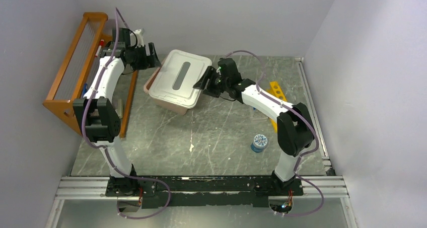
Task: Organize the chemistry lab equipment
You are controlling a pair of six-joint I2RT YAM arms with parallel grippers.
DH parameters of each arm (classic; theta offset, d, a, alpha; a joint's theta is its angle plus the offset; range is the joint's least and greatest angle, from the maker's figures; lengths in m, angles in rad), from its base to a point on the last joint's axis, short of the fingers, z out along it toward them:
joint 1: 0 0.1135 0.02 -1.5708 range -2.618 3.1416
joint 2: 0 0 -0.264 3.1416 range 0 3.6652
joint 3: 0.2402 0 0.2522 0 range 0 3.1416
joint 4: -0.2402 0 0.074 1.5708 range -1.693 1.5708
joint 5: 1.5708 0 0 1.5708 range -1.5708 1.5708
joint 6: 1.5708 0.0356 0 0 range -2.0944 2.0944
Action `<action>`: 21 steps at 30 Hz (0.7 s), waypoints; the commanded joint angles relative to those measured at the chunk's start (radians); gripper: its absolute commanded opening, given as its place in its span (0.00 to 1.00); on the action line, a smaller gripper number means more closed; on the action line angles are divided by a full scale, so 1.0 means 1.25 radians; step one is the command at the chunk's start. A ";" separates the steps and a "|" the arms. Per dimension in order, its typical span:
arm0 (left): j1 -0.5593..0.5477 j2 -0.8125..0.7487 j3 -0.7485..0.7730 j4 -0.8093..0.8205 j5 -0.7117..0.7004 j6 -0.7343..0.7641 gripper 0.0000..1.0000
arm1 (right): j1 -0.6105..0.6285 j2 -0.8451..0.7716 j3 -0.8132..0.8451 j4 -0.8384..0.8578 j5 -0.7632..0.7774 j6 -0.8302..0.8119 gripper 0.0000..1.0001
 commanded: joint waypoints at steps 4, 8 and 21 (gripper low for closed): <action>0.005 0.046 0.024 -0.006 0.073 0.009 0.87 | 0.023 0.045 0.033 0.016 -0.056 0.035 0.62; 0.005 0.045 0.009 0.010 0.024 -0.007 0.86 | 0.026 0.067 0.067 -0.019 -0.056 0.055 0.60; 0.005 0.066 -0.012 0.012 0.004 0.007 0.77 | 0.040 0.121 0.098 0.026 -0.088 0.144 0.60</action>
